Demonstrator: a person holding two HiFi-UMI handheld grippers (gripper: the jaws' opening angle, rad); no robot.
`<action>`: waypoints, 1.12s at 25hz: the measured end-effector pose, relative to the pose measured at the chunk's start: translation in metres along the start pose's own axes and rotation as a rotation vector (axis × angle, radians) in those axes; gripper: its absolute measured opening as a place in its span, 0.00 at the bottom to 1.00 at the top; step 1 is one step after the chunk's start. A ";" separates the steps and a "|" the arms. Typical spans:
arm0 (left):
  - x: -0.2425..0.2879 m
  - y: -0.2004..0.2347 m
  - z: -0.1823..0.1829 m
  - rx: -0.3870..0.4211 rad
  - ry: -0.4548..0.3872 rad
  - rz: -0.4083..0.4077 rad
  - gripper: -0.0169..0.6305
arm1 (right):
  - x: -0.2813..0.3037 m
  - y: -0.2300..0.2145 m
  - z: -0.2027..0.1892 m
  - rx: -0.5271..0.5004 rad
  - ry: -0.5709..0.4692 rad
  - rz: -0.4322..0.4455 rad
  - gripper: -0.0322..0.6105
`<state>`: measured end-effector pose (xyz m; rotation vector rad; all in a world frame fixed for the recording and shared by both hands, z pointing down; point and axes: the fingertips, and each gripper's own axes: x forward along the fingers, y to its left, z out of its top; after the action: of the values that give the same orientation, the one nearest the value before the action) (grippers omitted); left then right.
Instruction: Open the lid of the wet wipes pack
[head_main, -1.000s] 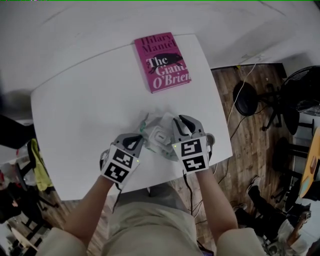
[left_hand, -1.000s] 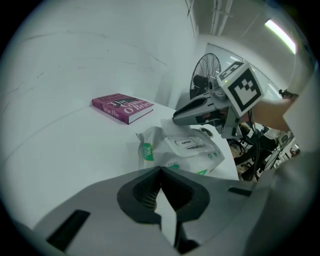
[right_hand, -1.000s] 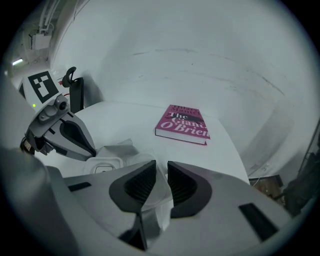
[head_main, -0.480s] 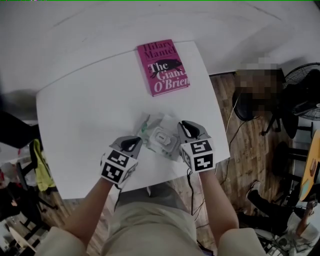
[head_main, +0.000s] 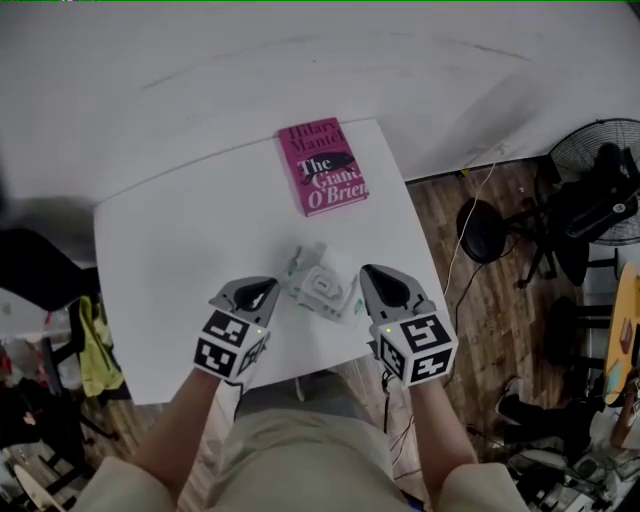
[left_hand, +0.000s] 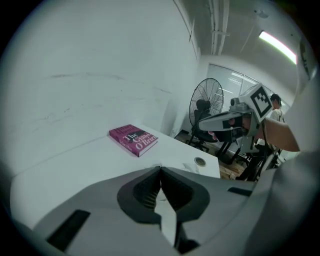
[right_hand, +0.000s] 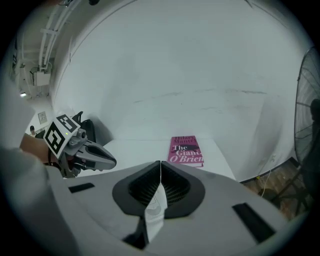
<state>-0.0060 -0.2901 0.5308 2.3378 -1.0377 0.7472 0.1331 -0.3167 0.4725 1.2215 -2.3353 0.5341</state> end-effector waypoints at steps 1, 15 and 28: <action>-0.007 0.000 0.007 0.004 -0.017 0.007 0.06 | -0.008 0.005 0.010 -0.010 -0.019 0.000 0.09; -0.112 -0.009 0.097 0.102 -0.315 0.118 0.06 | -0.107 0.061 0.105 -0.082 -0.282 -0.012 0.09; -0.201 -0.045 0.163 0.199 -0.514 0.148 0.06 | -0.176 0.115 0.167 -0.161 -0.518 0.043 0.09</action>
<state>-0.0387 -0.2584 0.2721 2.7265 -1.4156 0.3072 0.0914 -0.2261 0.2229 1.3562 -2.7654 0.0333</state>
